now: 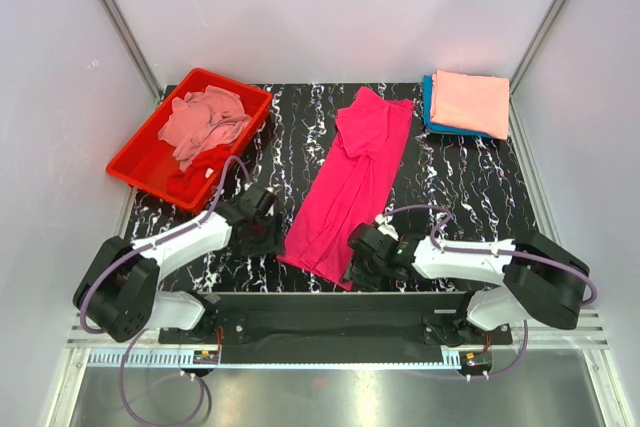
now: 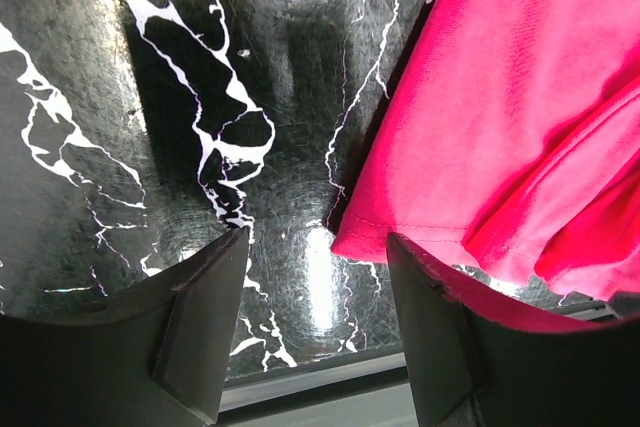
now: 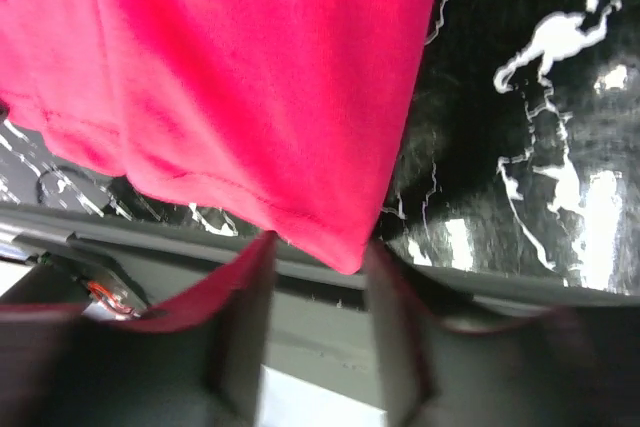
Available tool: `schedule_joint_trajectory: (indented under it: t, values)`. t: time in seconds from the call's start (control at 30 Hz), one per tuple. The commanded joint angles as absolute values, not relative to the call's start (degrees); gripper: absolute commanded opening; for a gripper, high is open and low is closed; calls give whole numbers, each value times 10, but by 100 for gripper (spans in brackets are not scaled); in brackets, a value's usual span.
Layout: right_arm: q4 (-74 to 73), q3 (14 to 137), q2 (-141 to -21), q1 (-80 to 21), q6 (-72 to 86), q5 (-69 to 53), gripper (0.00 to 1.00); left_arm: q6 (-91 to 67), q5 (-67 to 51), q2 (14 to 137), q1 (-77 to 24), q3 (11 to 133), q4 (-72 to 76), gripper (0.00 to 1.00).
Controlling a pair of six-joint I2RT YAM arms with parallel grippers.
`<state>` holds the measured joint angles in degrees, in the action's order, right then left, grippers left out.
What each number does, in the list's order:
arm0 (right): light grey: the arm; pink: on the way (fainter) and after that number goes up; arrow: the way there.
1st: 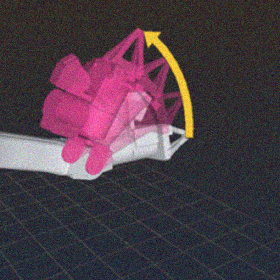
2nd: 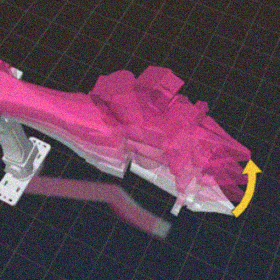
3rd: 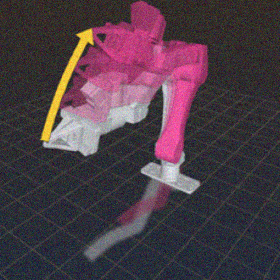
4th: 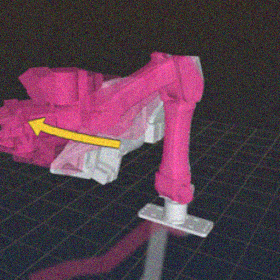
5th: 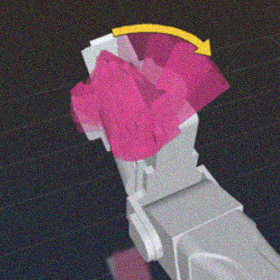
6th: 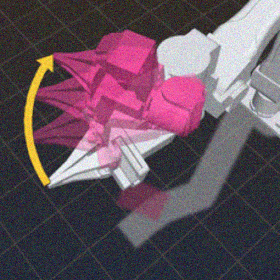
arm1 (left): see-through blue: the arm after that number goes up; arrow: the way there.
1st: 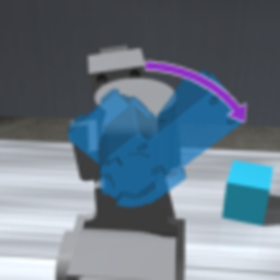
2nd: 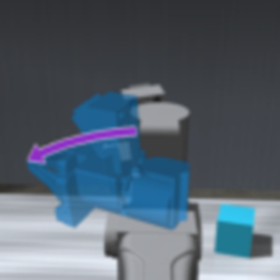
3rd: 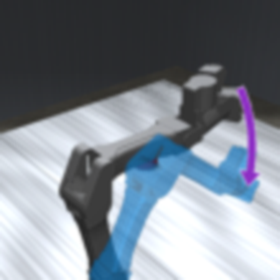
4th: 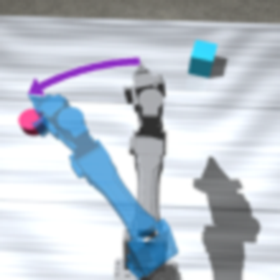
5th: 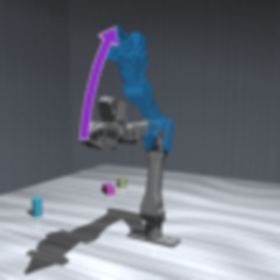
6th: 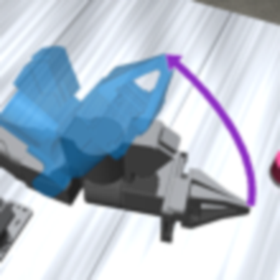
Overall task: Fold and stack the t-shirts
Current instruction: Fold the tshirt
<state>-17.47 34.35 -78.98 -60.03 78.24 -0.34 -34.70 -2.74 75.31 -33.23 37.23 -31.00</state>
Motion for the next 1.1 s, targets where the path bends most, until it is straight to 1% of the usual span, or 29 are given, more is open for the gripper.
schedule_joint_trajectory:
  t: [0.0, 0.03, 0.07, 0.1, 0.13, 0.17, 0.27, 0.4, 0.47, 0.57, 0.6, 0.77, 0.9, 1.07]
  values:
    - [-179, 342, -812, -608, 795, 45, 40, -359, -12, 729, -337, 377, -309, 63]
    - [-193, 342, -809, -609, 795, 46, 28, -364, -2, 708, -337, 380, -322, 64]
    - [-205, 340, -803, -609, 793, 47, 23, -366, -1, 694, -339, 382, -330, 65]
    - [-230, 338, -782, -609, 791, 49, 14, -372, 22, 679, -343, 391, -347, 67]
    - [-244, 334, -768, -608, 790, 51, 14, -373, 25, 665, -345, 395, -356, 68]
    - [-257, 331, -753, -609, 783, 49, 7, -374, 25, 642, -350, 398, -361, 69]
    - [-322, 325, -697, -608, 772, 42, 0, -376, 13, 619, -374, 408, -382, 69]
    - [-377, 294, -643, -609, 766, 6, 0, -415, 4, 589, -429, 378, -368, 68]
    - [-393, 280, -623, -609, 774, 2, 0, -435, -31, 590, -454, 357, -333, 67]
    - [-438, 261, -568, -609, 790, 3, 0, -478, -32, 606, -519, 335, -288, 67]
    - [-462, 257, -535, -609, 795, 6, 0, -494, -26, 613, -530, 331, -280, 67]
    - [-509, 249, -451, -609, 817, 17, 1, -519, -32, 666, -582, 320, -229, 66]
    - [-526, 250, -437, -608, 818, 18, 1, -546, -57, 684, -602, 316, -175, 66]
    - [-525, 255, -438, -609, 817, 24, 1, -558, -48, 703, -624, 314, -176, 66]
